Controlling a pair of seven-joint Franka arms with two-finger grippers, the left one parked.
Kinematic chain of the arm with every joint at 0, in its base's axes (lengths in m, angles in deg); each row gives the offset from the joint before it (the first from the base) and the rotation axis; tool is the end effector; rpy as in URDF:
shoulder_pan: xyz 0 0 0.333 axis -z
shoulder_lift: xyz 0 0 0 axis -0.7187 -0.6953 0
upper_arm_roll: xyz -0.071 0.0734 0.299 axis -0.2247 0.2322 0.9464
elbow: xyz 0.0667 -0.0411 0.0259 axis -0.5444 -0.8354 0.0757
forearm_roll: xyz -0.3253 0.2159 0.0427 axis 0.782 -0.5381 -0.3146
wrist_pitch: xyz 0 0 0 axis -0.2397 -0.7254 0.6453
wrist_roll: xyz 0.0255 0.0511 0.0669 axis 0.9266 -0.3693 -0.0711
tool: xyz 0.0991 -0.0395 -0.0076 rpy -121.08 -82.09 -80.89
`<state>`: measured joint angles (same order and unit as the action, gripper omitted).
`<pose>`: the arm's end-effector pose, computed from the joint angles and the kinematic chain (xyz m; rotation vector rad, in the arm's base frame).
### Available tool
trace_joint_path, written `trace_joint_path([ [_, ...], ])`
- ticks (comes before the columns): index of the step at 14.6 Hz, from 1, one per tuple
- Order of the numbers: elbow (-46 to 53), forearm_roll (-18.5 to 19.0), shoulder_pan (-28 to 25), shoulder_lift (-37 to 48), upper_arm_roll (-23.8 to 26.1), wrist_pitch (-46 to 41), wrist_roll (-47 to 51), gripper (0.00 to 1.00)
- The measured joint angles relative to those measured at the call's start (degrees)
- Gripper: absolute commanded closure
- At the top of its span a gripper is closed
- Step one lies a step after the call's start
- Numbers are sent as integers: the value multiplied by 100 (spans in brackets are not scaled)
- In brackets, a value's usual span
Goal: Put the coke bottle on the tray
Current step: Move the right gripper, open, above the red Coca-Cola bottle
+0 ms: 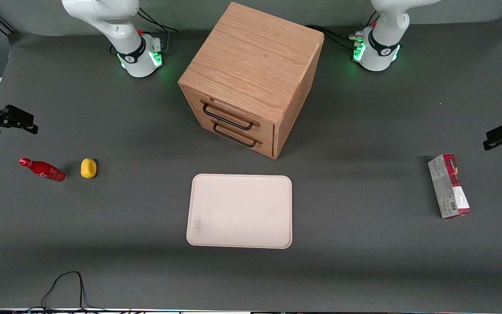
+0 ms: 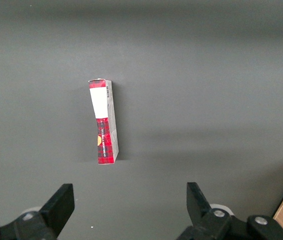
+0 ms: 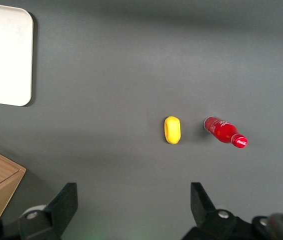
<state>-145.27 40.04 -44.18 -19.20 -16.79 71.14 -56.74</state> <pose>0.5528 -0.0515 0.6047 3.1122 0.1275 -0.0670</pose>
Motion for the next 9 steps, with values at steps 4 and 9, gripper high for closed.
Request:
trace_joint_path([
  [4,0,0,-8,0,0,-2,0,0],
  [9,-4,0,-38,0,-2,-23,3,0],
])
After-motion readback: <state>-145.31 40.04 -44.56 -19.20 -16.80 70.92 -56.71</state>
